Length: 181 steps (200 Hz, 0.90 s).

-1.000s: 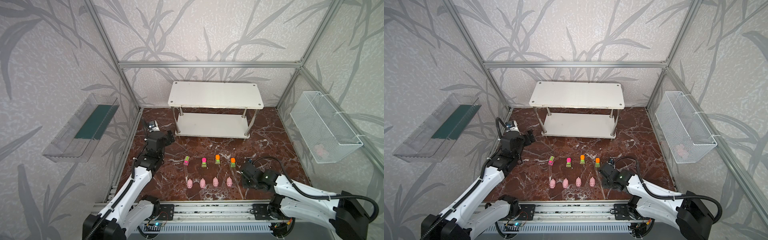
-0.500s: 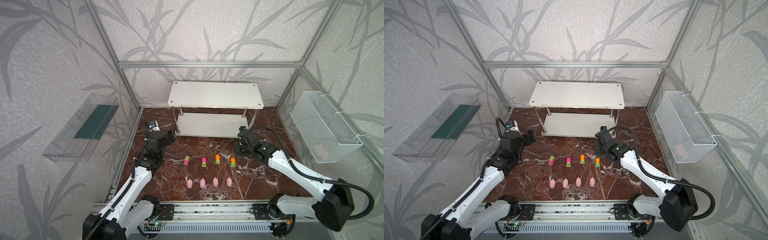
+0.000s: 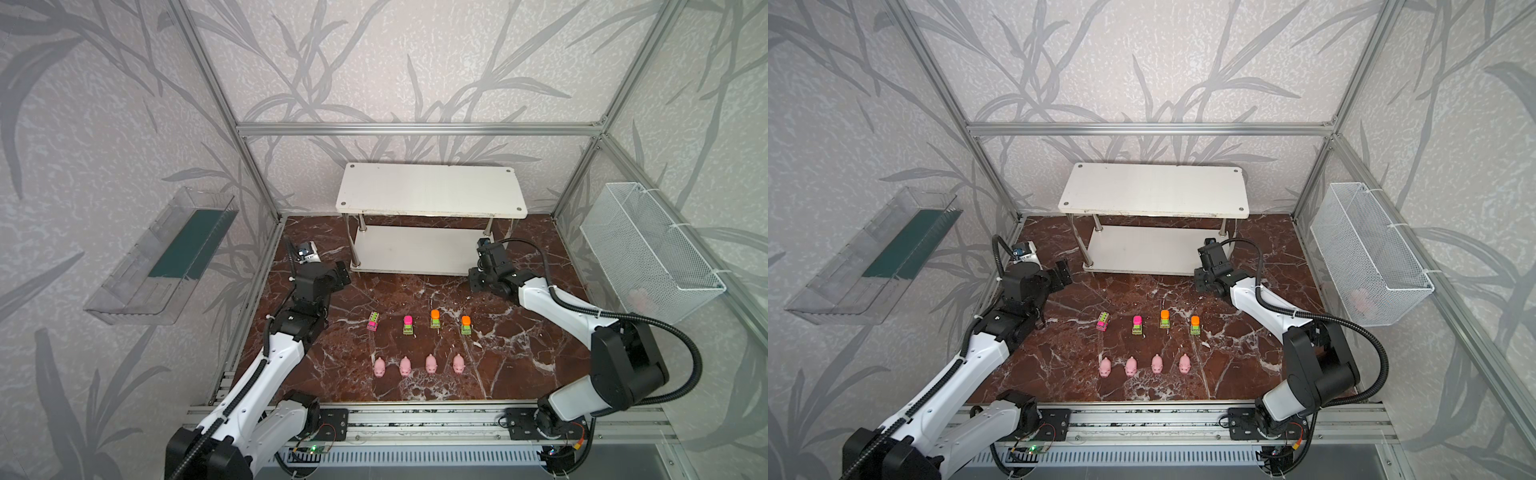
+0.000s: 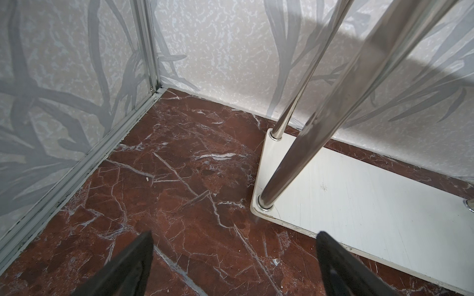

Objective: Place and organize the plastic toys onto the shelf
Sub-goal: 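Carry the pink pig with the right gripper over the lower shelf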

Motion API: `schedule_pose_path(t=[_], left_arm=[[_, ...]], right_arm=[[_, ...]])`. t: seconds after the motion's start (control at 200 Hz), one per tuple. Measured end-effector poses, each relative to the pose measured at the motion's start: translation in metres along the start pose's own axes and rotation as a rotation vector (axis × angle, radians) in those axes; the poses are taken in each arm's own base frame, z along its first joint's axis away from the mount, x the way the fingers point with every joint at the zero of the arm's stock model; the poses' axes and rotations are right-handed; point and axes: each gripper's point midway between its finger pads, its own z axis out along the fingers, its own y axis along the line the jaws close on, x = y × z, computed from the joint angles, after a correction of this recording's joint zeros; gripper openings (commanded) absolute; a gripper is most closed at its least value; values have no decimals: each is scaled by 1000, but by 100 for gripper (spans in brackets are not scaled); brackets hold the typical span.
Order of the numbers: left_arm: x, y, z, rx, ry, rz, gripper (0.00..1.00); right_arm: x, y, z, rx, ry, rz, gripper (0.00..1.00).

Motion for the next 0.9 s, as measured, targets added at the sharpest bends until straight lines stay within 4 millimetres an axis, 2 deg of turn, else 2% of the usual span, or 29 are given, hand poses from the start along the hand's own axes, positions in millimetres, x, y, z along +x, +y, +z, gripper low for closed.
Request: schedule_pose_path(t=[0.16, 0.31, 0.685, 0.905], left_arm=[[0, 0, 0, 0, 0, 0, 96], [0, 0, 0, 0, 0, 0, 96], [3, 0, 2, -4, 8, 4, 97], [4, 0, 4, -6, 14, 6, 96]], right_arm=[[-27, 4, 8, -9, -54, -9, 28], [-40, 4, 20, -5, -73, -19, 28], [-37, -3, 49, 27, -41, -50, 28], [-36, -13, 61, 65, -34, -51, 29]])
